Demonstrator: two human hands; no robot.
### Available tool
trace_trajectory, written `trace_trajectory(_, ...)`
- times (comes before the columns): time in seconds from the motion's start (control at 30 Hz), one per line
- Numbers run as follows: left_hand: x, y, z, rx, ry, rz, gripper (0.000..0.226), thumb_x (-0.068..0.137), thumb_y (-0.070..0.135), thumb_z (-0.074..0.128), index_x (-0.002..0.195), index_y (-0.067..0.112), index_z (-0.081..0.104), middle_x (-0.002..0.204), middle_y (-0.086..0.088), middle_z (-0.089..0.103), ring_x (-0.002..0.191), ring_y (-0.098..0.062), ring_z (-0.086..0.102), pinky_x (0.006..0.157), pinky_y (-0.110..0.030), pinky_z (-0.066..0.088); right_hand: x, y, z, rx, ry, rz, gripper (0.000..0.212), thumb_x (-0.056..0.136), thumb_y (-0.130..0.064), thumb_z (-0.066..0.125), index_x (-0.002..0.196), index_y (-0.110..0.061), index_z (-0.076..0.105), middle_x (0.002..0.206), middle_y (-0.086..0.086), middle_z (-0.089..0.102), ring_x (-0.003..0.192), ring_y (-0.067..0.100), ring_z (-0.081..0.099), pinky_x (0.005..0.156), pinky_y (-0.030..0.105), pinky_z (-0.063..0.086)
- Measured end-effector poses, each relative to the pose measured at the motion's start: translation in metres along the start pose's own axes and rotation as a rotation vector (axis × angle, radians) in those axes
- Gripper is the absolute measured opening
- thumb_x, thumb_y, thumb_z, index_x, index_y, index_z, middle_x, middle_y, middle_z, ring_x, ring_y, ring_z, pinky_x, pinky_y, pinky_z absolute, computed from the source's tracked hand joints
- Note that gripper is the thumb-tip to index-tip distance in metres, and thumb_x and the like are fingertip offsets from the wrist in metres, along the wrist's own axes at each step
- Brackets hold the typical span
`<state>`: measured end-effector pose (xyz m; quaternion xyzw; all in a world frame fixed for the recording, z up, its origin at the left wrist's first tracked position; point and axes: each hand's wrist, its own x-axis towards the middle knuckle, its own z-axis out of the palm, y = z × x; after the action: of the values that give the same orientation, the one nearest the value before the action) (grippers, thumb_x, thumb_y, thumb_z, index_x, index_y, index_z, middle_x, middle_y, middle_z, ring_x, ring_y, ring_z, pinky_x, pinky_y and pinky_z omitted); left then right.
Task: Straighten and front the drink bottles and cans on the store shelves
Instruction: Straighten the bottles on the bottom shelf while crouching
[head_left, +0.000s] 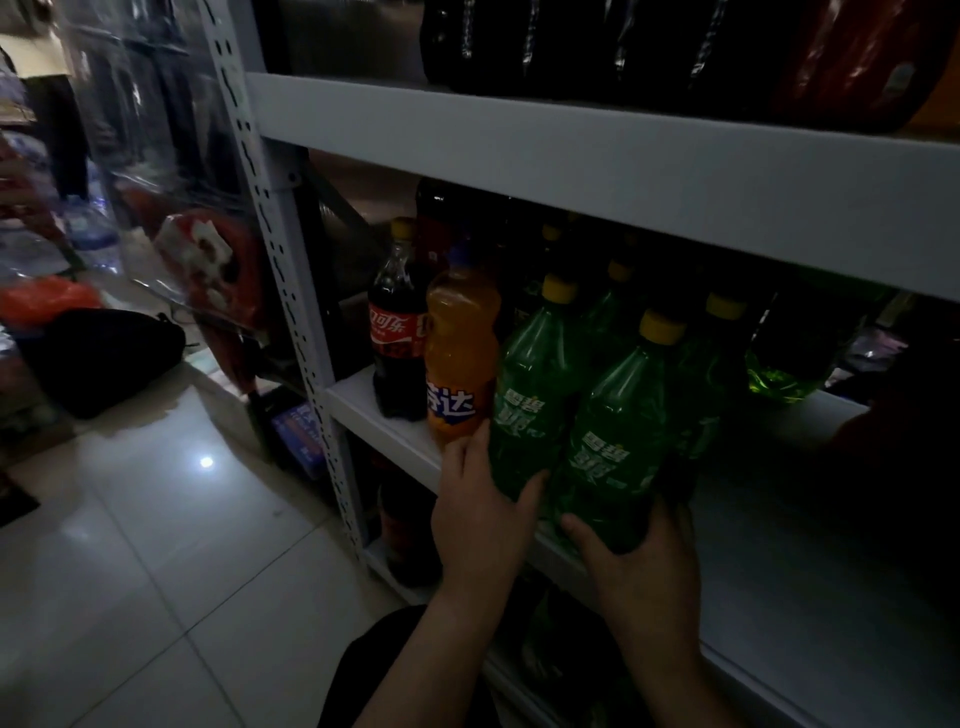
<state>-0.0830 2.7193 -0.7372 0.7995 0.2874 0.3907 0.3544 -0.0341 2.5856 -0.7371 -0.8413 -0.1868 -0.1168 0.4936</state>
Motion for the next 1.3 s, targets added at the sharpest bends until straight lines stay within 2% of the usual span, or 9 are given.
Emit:
trace_trajectory(0.2, -0.002, -0.02, -0.004, -0.08, -0.115, 0.018, 0.069, 0.078, 0.048, 0.07, 0.137, 0.027, 0.042, 0.131, 0.014, 0.047, 0.116, -0.007, 0.049, 0.094, -0.031, 0.048, -0.007, 0.01, -0.008, -0.009, -0.065, -0.018, 0.068, 0.071, -0.038, 0.076, 0.131, -0.023, 0.048, 0.121, 0.002, 0.049, 0.109, 0.016, 0.051, 0.083, 0.023, 0.037)
trace_trajectory(0.47, 0.006, -0.026, -0.005, -0.061, -0.094, -0.039, 0.077, 0.067, 0.05, 0.079, 0.133, 0.024, 0.049, 0.109, 0.023, 0.044, 0.098, -0.002, 0.052, 0.07, 0.0, 0.034, -0.009, 0.011, -0.007, -0.042, -0.046, -0.015, 0.064, 0.073, -0.036, 0.075, 0.13, -0.022, 0.05, 0.119, 0.0, 0.048, 0.102, 0.012, 0.052, 0.079, 0.02, 0.037)
trace_trajectory(0.67, 0.005, -0.025, -0.007, -0.089, -0.131, -0.039, 0.071, 0.068, 0.05, 0.078, 0.128, 0.026, 0.051, 0.112, 0.018, 0.051, 0.099, -0.007, 0.056, 0.076, -0.019, 0.046, -0.013, 0.012, -0.022, 0.028, -0.033, -0.099, 0.051, 0.077, -0.016, 0.075, 0.125, -0.015, 0.056, 0.111, -0.004, 0.049, 0.095, -0.006, 0.044, 0.076, -0.007, 0.029)
trace_trajectory(0.83, -0.027, -0.046, -0.02, -0.055, -0.01, -0.018, 0.036, 0.08, 0.034, 0.069, 0.112, 0.023, 0.057, 0.098, 0.011, 0.055, 0.079, -0.002, 0.057, 0.066, -0.017, 0.048, -0.061, 0.046, -0.078, -0.124, 0.034, -0.339, 0.016, 0.084, -0.009, 0.054, 0.092, -0.004, 0.067, 0.092, -0.001, 0.058, 0.087, 0.003, 0.053, 0.084, 0.005, 0.035)
trace_trajectory(0.9, -0.048, -0.059, -0.02, 0.0, -0.113, -0.048, 0.022, 0.081, 0.027, 0.064, 0.102, 0.024, 0.061, 0.09, 0.01, 0.06, 0.074, 0.004, 0.057, 0.065, -0.016, 0.048, -0.09, 0.07, -0.098, -0.225, -0.105, -0.344, 0.024, 0.081, -0.013, 0.047, 0.082, -0.003, 0.069, 0.084, 0.004, 0.062, 0.084, 0.008, 0.053, 0.087, 0.004, 0.033)
trace_trajectory(0.97, -0.062, -0.069, -0.015, 0.103, -0.368, -0.064, 0.021, 0.08, 0.024, 0.064, 0.101, 0.022, 0.067, 0.084, 0.015, 0.061, 0.07, 0.006, 0.056, 0.065, -0.01, 0.041, -0.114, 0.093, -0.112, -0.318, -0.261, -0.274, 0.029, 0.078, -0.016, 0.044, 0.079, -0.004, 0.07, 0.081, 0.007, 0.065, 0.082, 0.009, 0.055, 0.084, 0.003, 0.032)
trace_trajectory(1.03, -0.065, -0.074, -0.004, 0.192, -0.606, -0.052, 0.023, 0.082, 0.024, 0.066, 0.104, 0.019, 0.068, 0.085, 0.011, 0.063, 0.08, -0.004, 0.062, 0.069, -0.013, 0.04, -0.13, 0.116, -0.12, -0.392, -0.357, -0.165, 0.029, 0.077, -0.017, 0.046, 0.083, -0.004, 0.071, 0.084, 0.008, 0.066, 0.08, 0.012, 0.059, 0.078, 0.006, 0.035)
trace_trajectory(1.17, -0.056, -0.071, 0.021, 0.308, -0.835, -0.079, 0.021, 0.083, 0.029, 0.064, 0.095, 0.013, 0.069, 0.094, -0.002, 0.069, 0.091, -0.02, 0.063, 0.07, -0.022, 0.042, -0.13, 0.145, -0.125, -0.493, -0.289, -0.015, 0.022, 0.069, 0.005, 0.064, 0.09, 0.001, 0.07, 0.087, 0.016, 0.067, 0.078, 0.027, 0.067, 0.076, 0.012, 0.036)
trace_trajectory(1.3, -0.066, -0.056, 0.047, 0.336, -0.998, -0.027, 0.024, 0.082, 0.032, 0.064, 0.064, 0.017, 0.06, 0.067, 0.002, 0.058, 0.077, -0.019, 0.06, 0.052, -0.021, 0.036, -0.122, 0.153, -0.137, -0.577, -0.183, 0.061, 0.024, 0.071, -0.005, 0.057, 0.088, 0.007, 0.07, 0.083, 0.023, 0.069, 0.074, 0.038, 0.067, 0.074, 0.032, 0.05)
